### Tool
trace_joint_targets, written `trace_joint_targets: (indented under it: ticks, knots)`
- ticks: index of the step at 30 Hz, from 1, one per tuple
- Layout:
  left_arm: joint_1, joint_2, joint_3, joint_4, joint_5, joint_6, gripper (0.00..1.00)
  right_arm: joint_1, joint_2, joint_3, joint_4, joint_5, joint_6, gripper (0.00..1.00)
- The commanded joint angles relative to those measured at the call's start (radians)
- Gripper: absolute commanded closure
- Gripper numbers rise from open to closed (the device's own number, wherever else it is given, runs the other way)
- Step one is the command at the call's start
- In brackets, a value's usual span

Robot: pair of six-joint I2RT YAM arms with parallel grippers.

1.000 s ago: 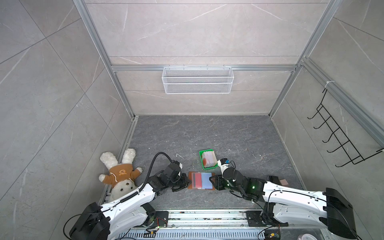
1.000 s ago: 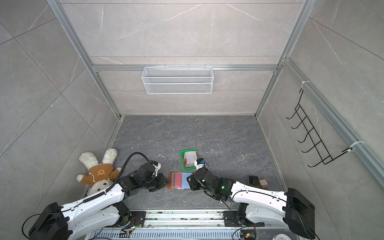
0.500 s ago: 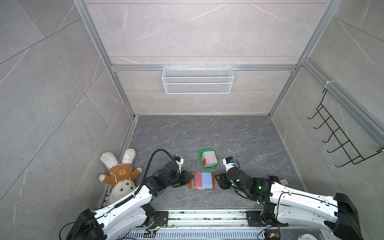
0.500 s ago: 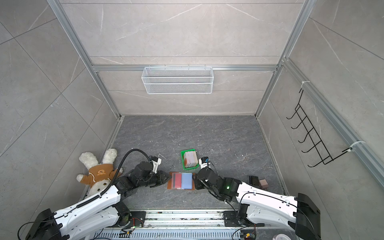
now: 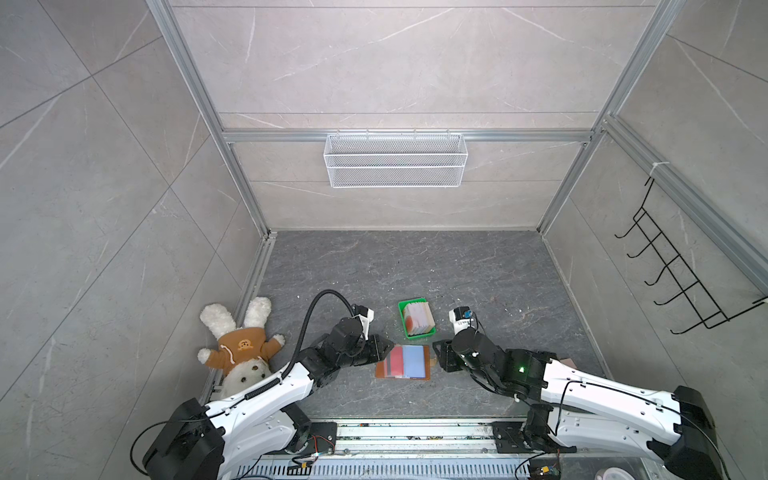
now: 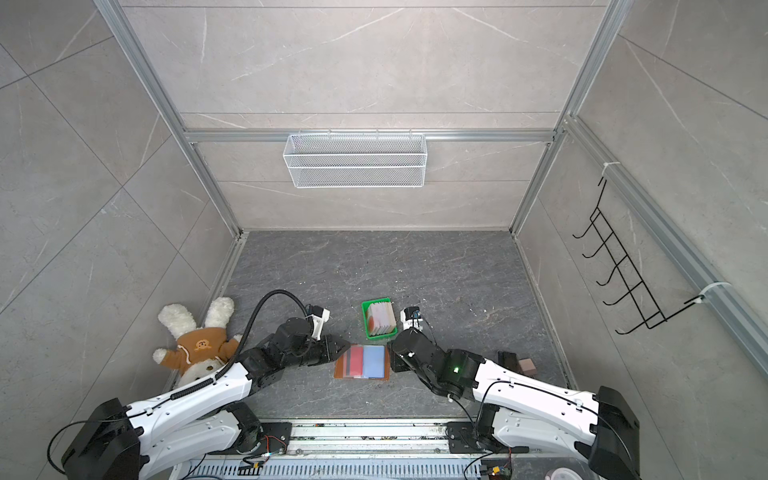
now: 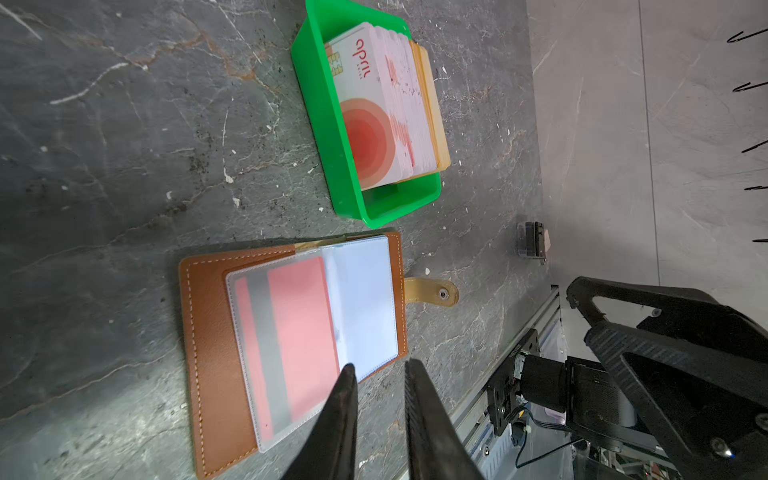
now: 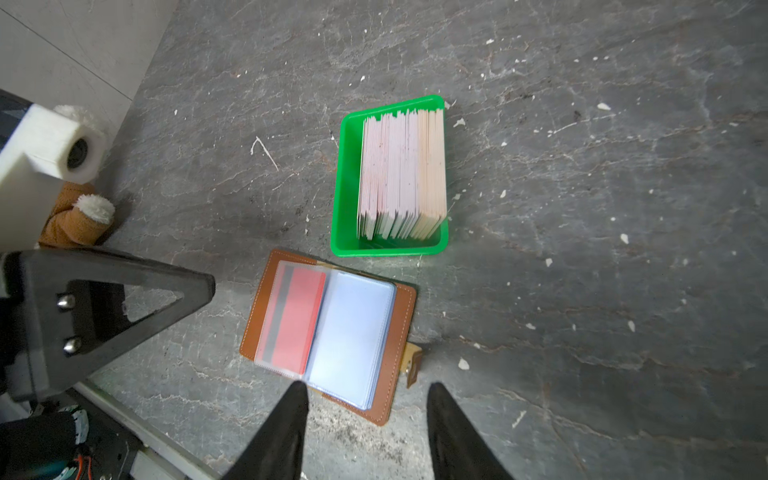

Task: Put the credit cards into the card holder

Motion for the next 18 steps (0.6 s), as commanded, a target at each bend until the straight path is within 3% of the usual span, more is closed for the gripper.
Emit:
trace_joint_targets:
  ticks: [1, 7, 18]
  knots:
    - [0.003, 0.028, 0.066, 0.049, -0.038, 0.037, 0.76, -0.051, 0.033, 0.035, -0.014, -0.021, -0.06, 0.51]
    - [0.006, 0.158, 0.15, 0.051, -0.04, 0.057, 0.77, -0.19, 0.088, 0.035, 0.071, -0.171, -0.122, 0.52]
    - [0.056, 0.364, 0.304, 0.065, 0.023, 0.101, 0.76, -0.337, 0.271, 0.104, 0.183, -0.329, -0.192, 0.47]
